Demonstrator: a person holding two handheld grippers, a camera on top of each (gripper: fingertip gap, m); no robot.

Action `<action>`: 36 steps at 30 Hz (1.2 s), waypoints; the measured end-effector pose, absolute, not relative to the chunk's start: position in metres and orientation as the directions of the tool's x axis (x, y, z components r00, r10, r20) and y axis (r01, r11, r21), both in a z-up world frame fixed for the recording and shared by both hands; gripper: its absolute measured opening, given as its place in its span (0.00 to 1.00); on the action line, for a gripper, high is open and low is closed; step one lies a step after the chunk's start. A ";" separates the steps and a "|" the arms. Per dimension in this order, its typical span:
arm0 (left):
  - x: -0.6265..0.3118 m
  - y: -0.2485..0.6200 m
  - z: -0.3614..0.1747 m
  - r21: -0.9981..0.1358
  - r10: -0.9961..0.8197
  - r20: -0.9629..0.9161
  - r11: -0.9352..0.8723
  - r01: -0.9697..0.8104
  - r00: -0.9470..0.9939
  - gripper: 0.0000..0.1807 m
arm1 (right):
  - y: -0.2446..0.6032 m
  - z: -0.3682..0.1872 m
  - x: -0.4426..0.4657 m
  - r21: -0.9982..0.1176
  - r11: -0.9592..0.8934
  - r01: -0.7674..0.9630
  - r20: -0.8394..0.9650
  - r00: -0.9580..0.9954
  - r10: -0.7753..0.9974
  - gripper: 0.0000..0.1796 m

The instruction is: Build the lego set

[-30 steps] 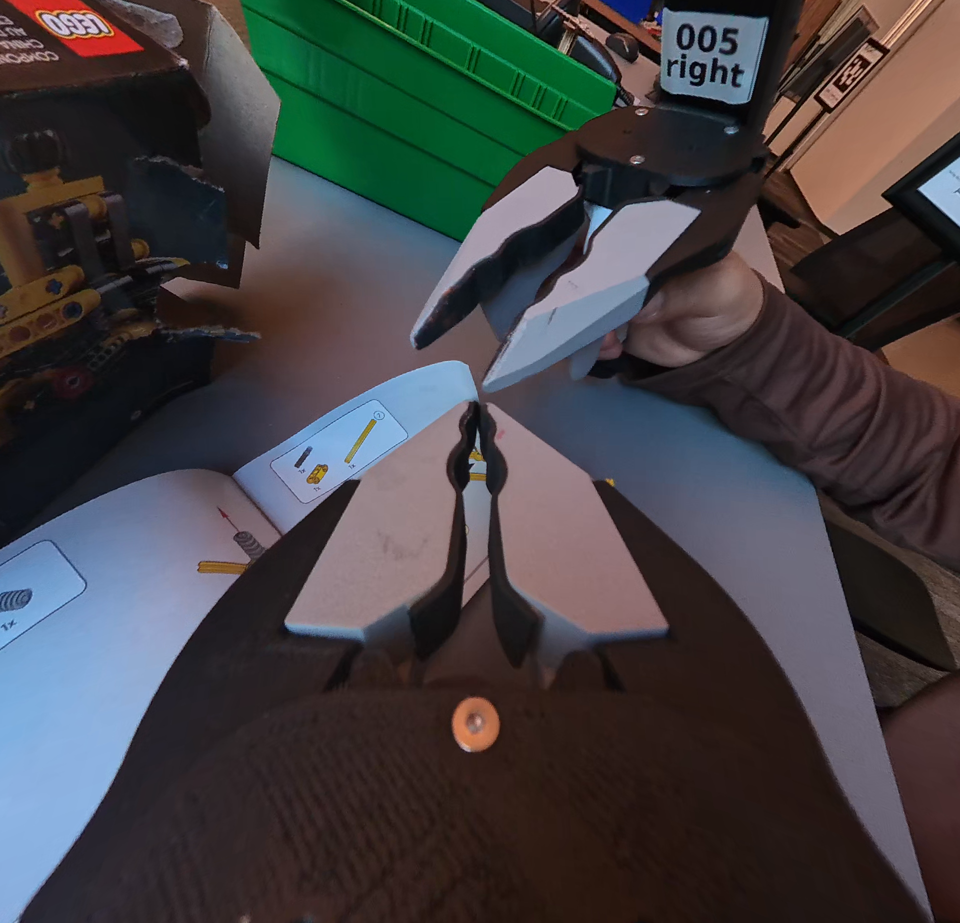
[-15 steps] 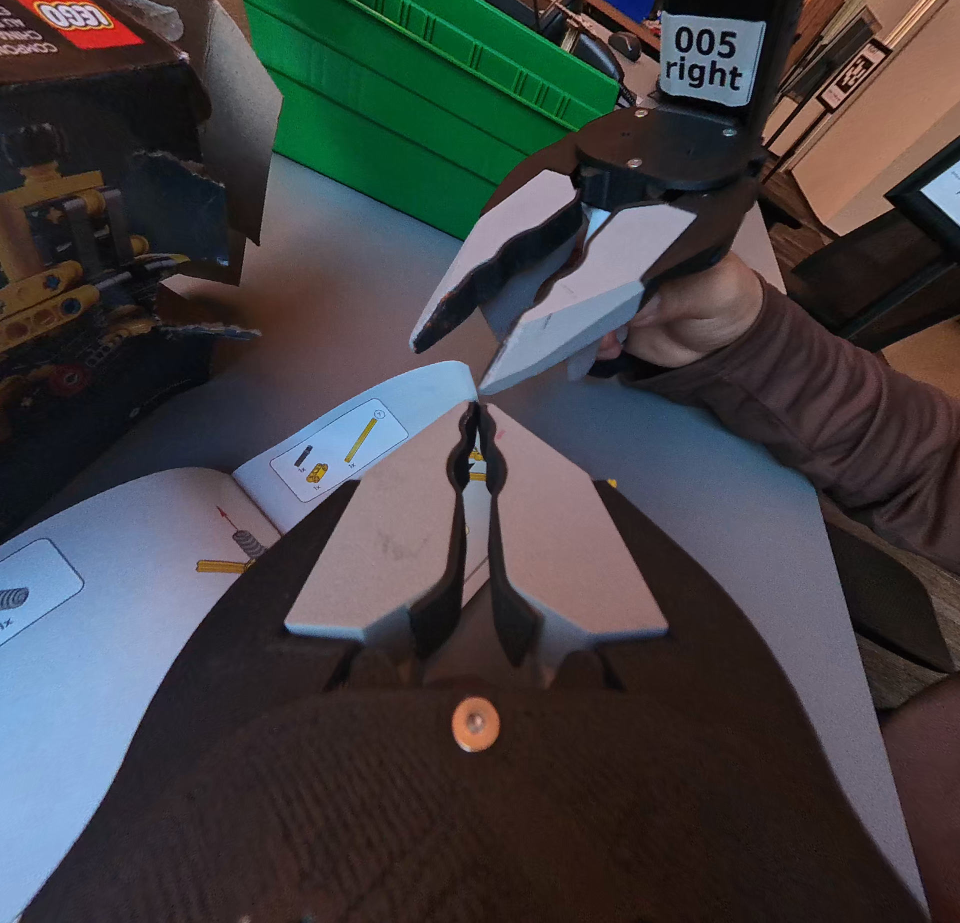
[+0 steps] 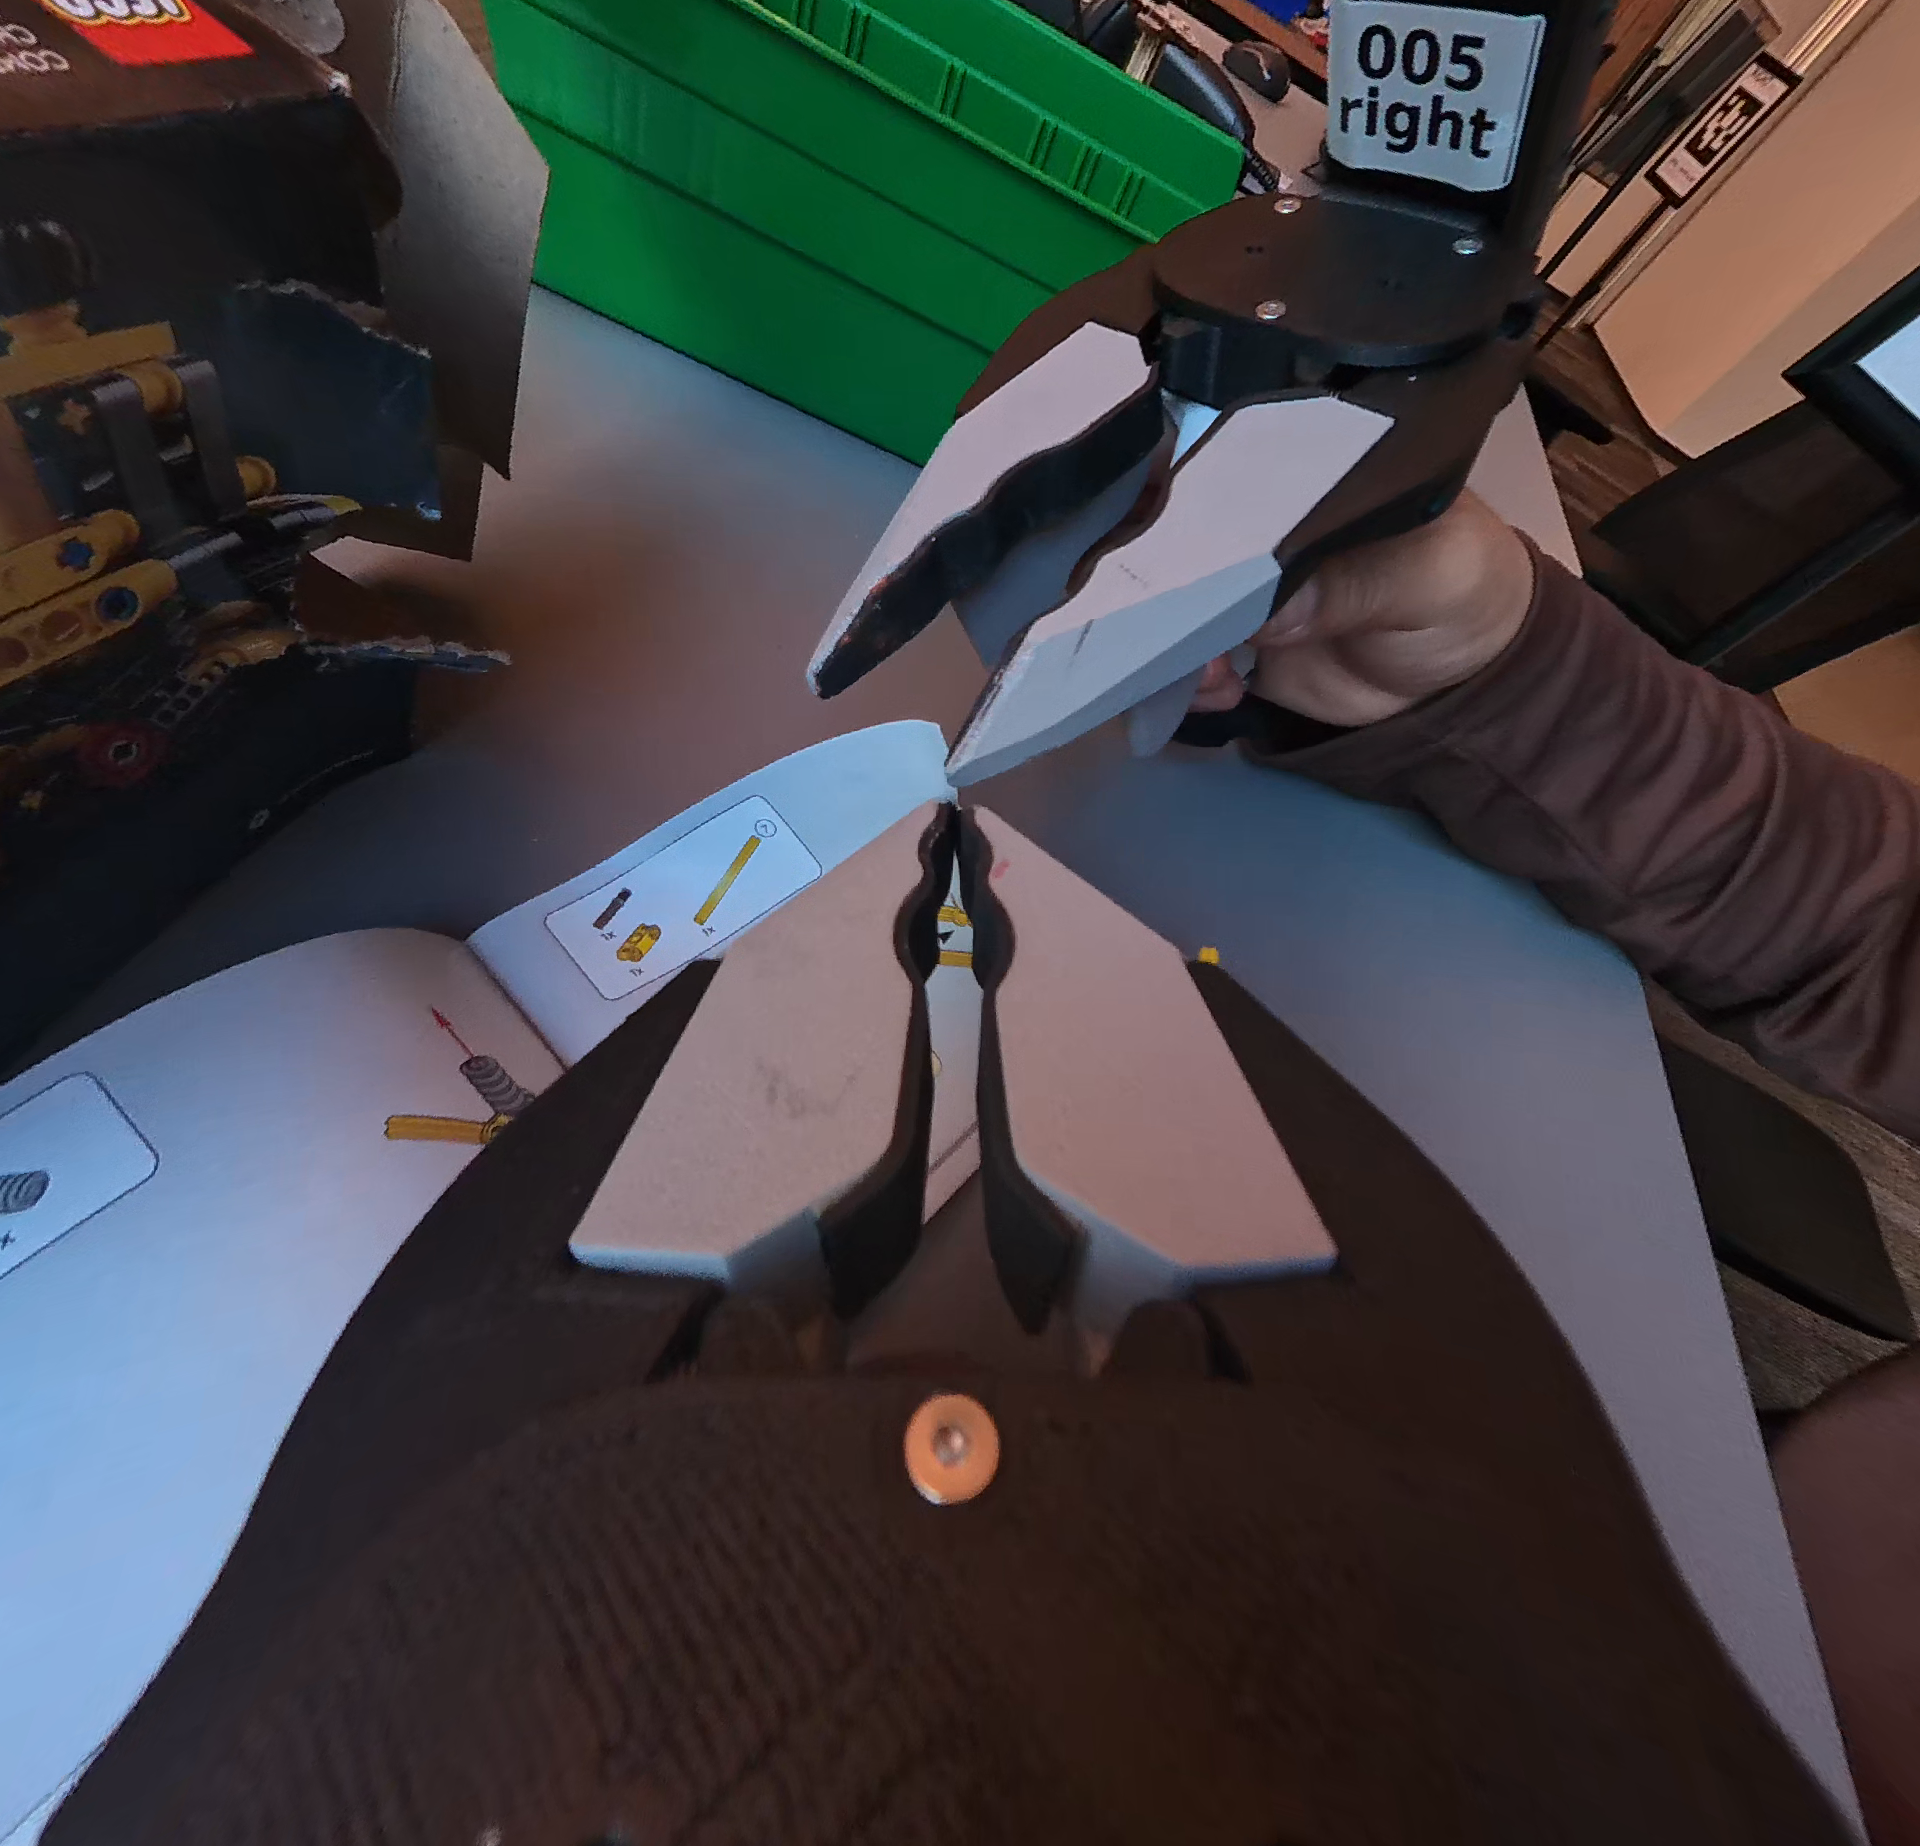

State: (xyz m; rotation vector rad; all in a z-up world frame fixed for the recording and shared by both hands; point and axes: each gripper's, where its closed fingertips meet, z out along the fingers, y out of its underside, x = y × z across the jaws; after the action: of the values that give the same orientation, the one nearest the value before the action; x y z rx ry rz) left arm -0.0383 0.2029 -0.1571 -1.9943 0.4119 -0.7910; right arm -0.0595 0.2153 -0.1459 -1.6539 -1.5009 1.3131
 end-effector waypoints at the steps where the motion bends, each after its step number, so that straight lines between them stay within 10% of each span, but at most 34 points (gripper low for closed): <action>1: -0.038 0.203 -0.157 -0.853 -0.567 0.368 -0.521 0.025 0.737 0.00 | 0.215 -0.146 -0.059 -0.878 -0.230 0.421 -0.296 -0.098 0.950 0.15; 36: -0.041 0.202 -0.160 -0.835 -0.555 0.418 -0.547 0.062 0.719 0.00 | 0.220 -0.159 -0.053 -0.853 -0.253 0.457 -0.325 -0.085 0.942 0.13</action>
State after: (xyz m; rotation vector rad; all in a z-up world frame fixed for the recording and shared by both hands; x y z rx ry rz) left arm -0.0414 0.2017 -0.1598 -2.0025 0.3762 -0.8469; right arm -0.0529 0.2196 -0.1586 -1.7080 -1.5152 1.3106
